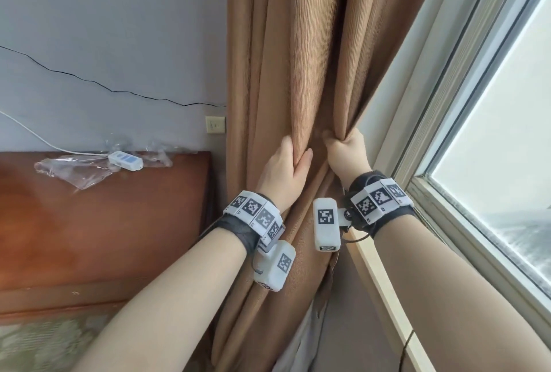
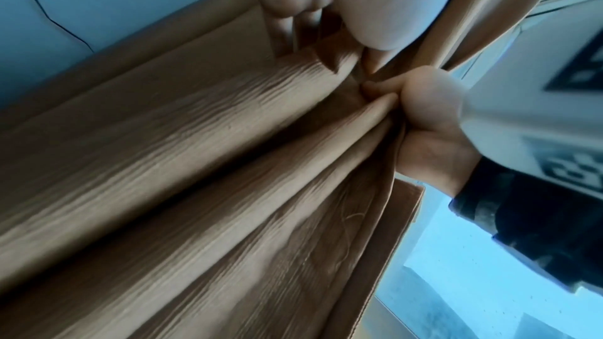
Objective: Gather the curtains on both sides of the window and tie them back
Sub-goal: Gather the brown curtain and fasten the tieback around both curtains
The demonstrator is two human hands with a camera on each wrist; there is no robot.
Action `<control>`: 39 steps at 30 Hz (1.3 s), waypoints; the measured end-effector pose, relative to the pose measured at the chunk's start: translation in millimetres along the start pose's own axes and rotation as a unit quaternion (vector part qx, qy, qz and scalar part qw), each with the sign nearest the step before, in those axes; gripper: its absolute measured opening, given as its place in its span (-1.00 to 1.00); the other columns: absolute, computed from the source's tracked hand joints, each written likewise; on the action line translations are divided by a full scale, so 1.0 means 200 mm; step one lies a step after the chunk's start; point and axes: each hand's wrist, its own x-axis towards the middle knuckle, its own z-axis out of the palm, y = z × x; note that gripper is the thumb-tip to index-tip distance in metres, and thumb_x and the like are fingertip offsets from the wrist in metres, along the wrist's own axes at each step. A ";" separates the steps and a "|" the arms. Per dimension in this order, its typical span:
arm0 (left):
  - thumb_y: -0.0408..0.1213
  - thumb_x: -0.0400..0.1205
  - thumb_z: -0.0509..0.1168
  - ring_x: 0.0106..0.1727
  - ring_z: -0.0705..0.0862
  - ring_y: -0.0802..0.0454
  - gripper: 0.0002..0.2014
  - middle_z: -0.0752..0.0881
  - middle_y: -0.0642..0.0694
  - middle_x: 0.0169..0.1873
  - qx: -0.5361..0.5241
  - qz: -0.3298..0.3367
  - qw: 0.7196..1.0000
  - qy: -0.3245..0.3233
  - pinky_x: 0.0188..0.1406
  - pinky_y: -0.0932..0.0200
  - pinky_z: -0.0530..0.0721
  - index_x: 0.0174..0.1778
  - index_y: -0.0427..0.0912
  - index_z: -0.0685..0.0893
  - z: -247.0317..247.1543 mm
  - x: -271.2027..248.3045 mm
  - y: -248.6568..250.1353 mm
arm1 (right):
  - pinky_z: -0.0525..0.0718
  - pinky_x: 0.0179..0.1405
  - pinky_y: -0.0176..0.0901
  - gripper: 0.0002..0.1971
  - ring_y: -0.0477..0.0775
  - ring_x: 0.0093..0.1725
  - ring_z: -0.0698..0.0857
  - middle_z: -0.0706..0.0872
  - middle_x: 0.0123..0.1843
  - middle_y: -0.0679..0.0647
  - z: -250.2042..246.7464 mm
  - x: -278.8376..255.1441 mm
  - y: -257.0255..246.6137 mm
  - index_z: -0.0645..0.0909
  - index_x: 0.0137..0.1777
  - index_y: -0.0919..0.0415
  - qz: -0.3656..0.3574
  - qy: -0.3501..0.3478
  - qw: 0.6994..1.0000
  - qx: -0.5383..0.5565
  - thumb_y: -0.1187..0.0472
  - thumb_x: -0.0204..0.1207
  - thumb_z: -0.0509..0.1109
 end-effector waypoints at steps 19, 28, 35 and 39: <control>-0.15 0.75 -0.06 0.00 0.67 -0.40 -0.61 0.71 -0.39 -0.01 0.205 0.075 0.962 -0.167 -0.11 -0.10 0.56 0.42 -0.31 0.30 0.10 0.01 0.08 | 0.70 0.09 -0.02 -0.34 0.06 0.09 0.74 0.75 0.09 0.08 -0.08 -0.04 0.01 0.50 0.29 0.25 0.047 -0.124 0.979 0.153 0.15 0.16 0.60; -0.04 0.75 -0.01 -0.08 0.67 -0.29 -0.73 0.67 -0.25 -0.24 0.057 0.041 0.959 -0.274 -0.09 -0.08 0.58 0.08 -0.19 0.39 0.10 -0.02 0.02 | 0.65 0.20 0.06 -0.50 0.08 0.12 0.68 0.71 0.12 0.08 -0.03 0.02 0.08 0.52 0.26 0.19 -0.004 0.057 0.998 -0.020 0.19 0.30 0.51; -0.21 0.66 0.27 -0.17 0.68 0.41 -0.86 0.77 0.00 -0.03 -0.083 -0.016 0.978 -0.190 -0.06 0.38 0.55 0.04 -0.15 0.66 -0.02 0.16 -0.13 | 0.62 0.27 0.07 -0.65 0.08 0.15 0.66 0.70 0.09 0.05 -0.11 0.05 0.09 0.56 0.22 0.19 0.002 0.057 0.998 0.006 0.34 0.43 0.44; -0.34 0.67 0.23 -0.22 0.77 0.08 -0.94 0.76 -0.09 -0.20 -0.173 -0.066 0.983 -0.003 -0.18 0.25 0.66 -0.10 -0.13 0.55 -0.13 0.27 -0.21 | 0.61 0.30 0.07 -0.60 0.10 0.18 0.66 0.67 0.11 0.04 -0.15 0.06 0.11 0.55 0.29 0.21 0.032 0.055 0.997 0.054 0.33 0.45 0.47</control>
